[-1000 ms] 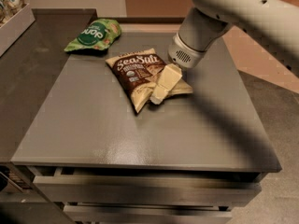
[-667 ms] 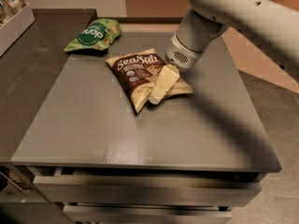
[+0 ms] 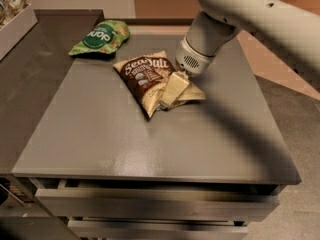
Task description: Pick brown chip bag
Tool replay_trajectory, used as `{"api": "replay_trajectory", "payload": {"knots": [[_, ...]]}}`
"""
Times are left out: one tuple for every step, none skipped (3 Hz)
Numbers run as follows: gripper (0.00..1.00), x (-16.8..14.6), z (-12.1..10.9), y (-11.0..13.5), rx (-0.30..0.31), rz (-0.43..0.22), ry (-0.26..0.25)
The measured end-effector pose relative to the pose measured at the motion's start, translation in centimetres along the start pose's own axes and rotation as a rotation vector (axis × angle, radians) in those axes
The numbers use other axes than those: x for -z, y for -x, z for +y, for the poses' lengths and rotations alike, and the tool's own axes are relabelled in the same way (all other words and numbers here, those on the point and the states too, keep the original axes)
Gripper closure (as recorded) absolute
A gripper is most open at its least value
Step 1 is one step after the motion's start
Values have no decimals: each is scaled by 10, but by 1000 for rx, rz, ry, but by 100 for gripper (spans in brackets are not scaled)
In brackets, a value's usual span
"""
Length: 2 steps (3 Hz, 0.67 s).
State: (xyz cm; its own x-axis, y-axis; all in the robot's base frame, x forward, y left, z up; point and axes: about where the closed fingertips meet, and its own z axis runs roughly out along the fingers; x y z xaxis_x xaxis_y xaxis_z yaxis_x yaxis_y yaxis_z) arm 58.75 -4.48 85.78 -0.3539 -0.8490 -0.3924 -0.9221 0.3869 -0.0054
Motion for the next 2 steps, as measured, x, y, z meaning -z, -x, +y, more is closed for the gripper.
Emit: {"api": "replay_trajectory", "payload": {"knots": [[65, 9, 1, 4, 6, -22, -8], [87, 25, 3, 13, 23, -59, -28]]}}
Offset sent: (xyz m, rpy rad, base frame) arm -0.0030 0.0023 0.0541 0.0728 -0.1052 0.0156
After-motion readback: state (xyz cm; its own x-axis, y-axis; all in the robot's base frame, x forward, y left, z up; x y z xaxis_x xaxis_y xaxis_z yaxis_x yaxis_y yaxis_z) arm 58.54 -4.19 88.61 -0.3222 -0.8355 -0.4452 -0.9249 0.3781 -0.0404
